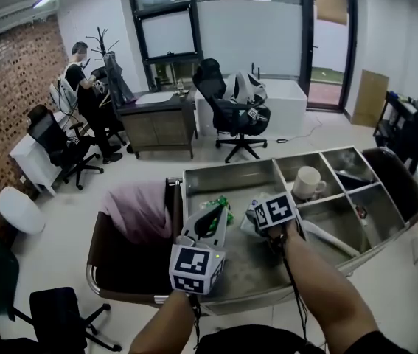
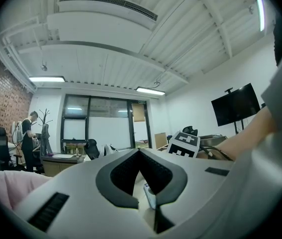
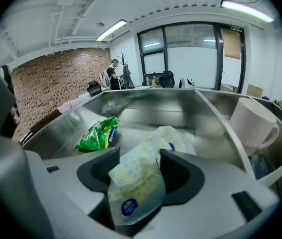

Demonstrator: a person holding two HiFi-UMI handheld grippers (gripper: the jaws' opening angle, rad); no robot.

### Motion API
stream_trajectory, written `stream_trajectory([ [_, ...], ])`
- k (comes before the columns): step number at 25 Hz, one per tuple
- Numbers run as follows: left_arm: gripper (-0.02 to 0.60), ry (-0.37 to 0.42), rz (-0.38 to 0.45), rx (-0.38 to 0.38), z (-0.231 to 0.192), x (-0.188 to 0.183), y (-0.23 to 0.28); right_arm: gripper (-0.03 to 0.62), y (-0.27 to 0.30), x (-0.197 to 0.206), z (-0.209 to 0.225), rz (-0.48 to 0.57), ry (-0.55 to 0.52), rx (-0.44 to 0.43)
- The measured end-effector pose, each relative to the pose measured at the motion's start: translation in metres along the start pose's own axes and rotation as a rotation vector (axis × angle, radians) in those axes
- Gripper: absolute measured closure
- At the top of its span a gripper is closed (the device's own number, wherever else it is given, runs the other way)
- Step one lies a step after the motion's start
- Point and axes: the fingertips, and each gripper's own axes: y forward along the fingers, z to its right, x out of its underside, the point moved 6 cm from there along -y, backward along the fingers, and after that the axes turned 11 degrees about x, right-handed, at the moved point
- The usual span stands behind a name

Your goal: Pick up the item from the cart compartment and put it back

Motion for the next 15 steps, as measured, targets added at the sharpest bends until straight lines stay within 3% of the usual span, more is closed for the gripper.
stream_trajectory([
  [6,0.581,-0.013,-0.008,-0.002,-0.0011,0.0029,-0.0017,0.41,0.007,0.0055,0.0009,-0.033,-0.038,0.011],
  [9,0.581,-0.016,-0.009,0.0,0.0008,0.0033,-0.0017,0.494,0.0077,0.006,-0.0007,-0.036,-0.075,0.012],
  [15,0.581,-0.03,-0.017,0.0,0.0038,0.0069,-0.0019,0.554,0.0066,0.0052,-0.002,-0.025,-0.076,-0.01],
])
